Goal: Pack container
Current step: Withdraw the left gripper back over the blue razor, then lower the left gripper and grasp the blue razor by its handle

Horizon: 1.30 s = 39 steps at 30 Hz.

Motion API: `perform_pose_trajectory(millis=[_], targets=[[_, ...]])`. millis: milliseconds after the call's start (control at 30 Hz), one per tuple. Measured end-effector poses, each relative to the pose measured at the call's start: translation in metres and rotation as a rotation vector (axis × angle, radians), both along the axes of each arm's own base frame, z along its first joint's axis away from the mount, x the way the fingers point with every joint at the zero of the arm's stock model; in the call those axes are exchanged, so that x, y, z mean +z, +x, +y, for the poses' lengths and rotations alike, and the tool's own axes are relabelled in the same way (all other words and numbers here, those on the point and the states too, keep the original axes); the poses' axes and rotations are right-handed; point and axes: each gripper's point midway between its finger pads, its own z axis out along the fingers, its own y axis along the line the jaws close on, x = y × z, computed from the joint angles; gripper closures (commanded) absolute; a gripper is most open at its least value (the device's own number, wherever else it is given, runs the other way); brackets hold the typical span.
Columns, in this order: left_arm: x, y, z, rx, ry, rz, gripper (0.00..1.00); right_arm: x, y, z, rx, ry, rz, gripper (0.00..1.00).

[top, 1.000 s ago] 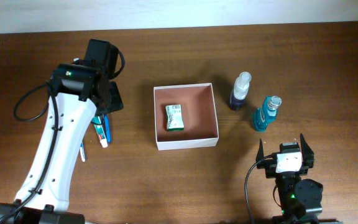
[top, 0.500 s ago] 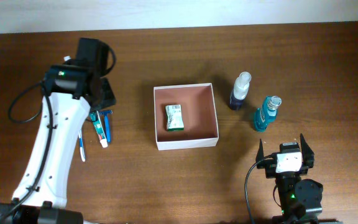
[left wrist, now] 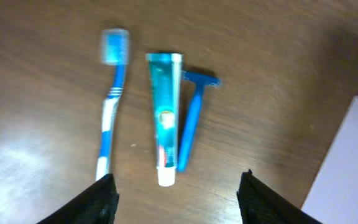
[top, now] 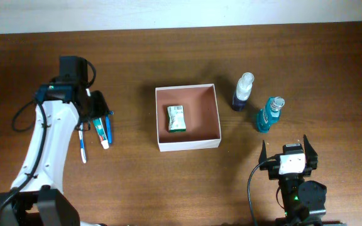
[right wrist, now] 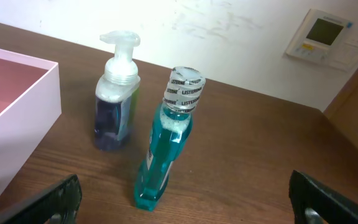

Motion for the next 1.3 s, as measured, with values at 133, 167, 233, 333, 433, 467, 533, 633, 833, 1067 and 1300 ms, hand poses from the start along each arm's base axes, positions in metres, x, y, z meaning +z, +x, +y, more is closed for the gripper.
perform_pose_trajectory(millis=[133,167,233,333,433,467,533,633,833,1067,1300], targets=[[-0.015,0.000,-0.006,-0.034,-0.025,-0.002,0.38,0.000,0.000,0.000,0.000,0.000,0.000,0.02],[-0.019,-0.001,-0.007,-0.038,-0.029,0.000,0.43,0.000,0.000,0.000,0.000,0.000,0.000,0.02],[-0.025,-0.002,-0.008,-0.045,-0.035,0.001,0.56,0.000,0.000,0.000,0.000,0.000,0.000,0.02],[-0.035,-0.004,-0.009,-0.058,-0.036,0.004,0.65,0.000,0.000,0.000,0.000,0.000,0.000,0.02],[-0.044,-0.003,-0.009,-0.061,-0.034,-0.006,0.65,0.000,0.000,0.000,0.000,0.000,0.000,0.02],[-0.047,-0.004,-0.009,-0.062,-0.034,-0.005,0.65,0.000,0.000,0.000,0.000,0.000,0.000,0.02],[-0.055,-0.007,-0.009,-0.062,-0.035,0.002,0.66,0.000,0.000,0.000,0.000,0.000,0.000,0.02],[-0.064,-0.011,-0.009,-0.067,-0.034,0.007,0.69,0.000,0.000,0.000,0.000,0.000,0.000,0.02],[-0.073,-0.006,-0.009,-0.081,-0.027,-0.027,0.69,0.000,0.000,0.000,0.000,0.000,0.000,0.02],[-0.080,-0.003,-0.009,-0.092,-0.022,-0.056,0.69,0.000,0.000,0.000,0.000,0.000,0.000,0.02],[-0.088,0.002,-0.009,-0.107,-0.014,-0.101,0.69,0.000,0.000,0.000,0.000,0.000,0.000,0.02]])
